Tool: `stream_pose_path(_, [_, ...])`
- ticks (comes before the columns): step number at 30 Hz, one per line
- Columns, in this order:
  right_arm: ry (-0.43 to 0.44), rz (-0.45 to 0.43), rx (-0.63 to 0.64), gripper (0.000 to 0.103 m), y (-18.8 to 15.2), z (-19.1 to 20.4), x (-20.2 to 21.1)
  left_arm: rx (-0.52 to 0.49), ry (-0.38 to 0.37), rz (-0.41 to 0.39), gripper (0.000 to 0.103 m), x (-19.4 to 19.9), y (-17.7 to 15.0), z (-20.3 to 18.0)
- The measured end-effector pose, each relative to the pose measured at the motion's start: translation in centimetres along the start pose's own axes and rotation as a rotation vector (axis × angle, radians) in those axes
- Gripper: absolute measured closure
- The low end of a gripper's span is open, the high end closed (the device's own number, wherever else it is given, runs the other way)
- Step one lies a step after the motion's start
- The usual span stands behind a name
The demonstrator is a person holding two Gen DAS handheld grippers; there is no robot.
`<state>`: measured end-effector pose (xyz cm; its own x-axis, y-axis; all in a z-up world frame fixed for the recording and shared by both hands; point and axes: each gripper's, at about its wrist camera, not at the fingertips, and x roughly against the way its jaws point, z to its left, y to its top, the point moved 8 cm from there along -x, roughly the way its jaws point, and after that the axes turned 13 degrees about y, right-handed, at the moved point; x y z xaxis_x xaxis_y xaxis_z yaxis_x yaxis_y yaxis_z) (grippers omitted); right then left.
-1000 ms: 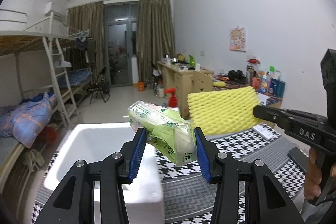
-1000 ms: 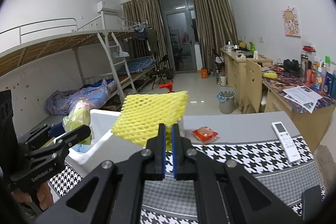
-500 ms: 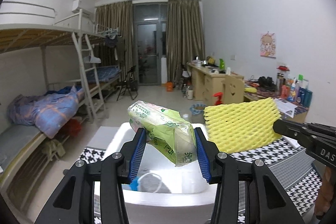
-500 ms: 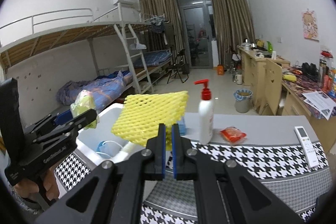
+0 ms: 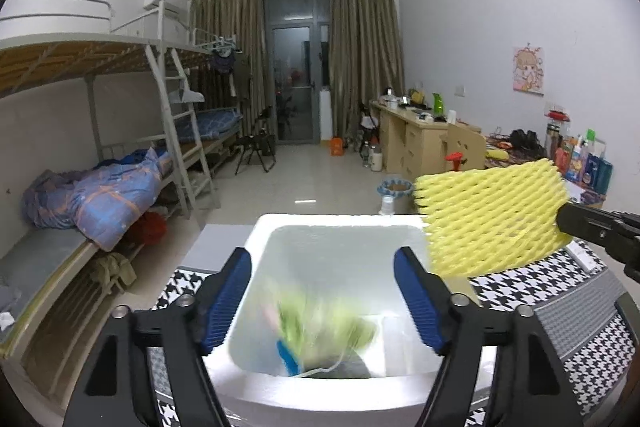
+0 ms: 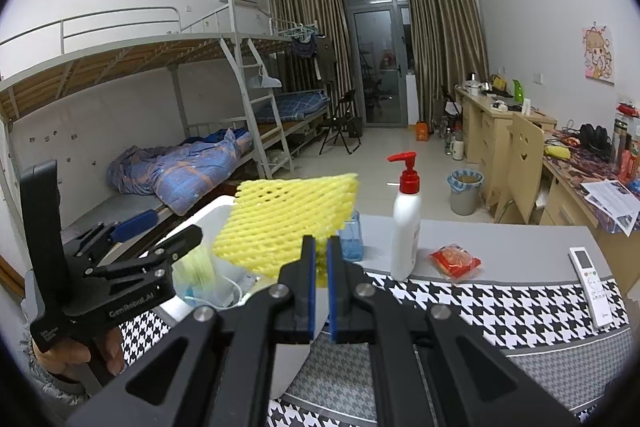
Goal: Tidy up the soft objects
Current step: 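Lower the tissue pack into the foam box and open the left tool, then lower the yellow foam net into the foam box and open the right tool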
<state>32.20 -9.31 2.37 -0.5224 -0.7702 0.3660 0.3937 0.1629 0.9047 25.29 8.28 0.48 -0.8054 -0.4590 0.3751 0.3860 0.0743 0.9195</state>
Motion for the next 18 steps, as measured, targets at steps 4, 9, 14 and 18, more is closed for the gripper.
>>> stream_pose_path(4, [-0.003,0.010,-0.002,0.096,0.1,0.4,-0.5,0.035,-0.003,-0.014,0.010,0.6,0.1,1.2])
stream_pose_path(9, [0.018,0.018,0.007,0.096,0.2,1.5,-1.3,0.052,0.016,-0.044,0.003,1.4,0.3,2.4])
stream_pose_path(14, [0.040,0.039,0.014,0.096,0.1,2.6,-2.5,0.065,0.038,-0.052,0.001,1.8,0.3,3.4])
stream_pose_path(18, [0.049,0.057,0.025,0.096,0.2,3.4,-3.5,0.088,0.060,-0.053,0.001,1.8,0.1,4.9])
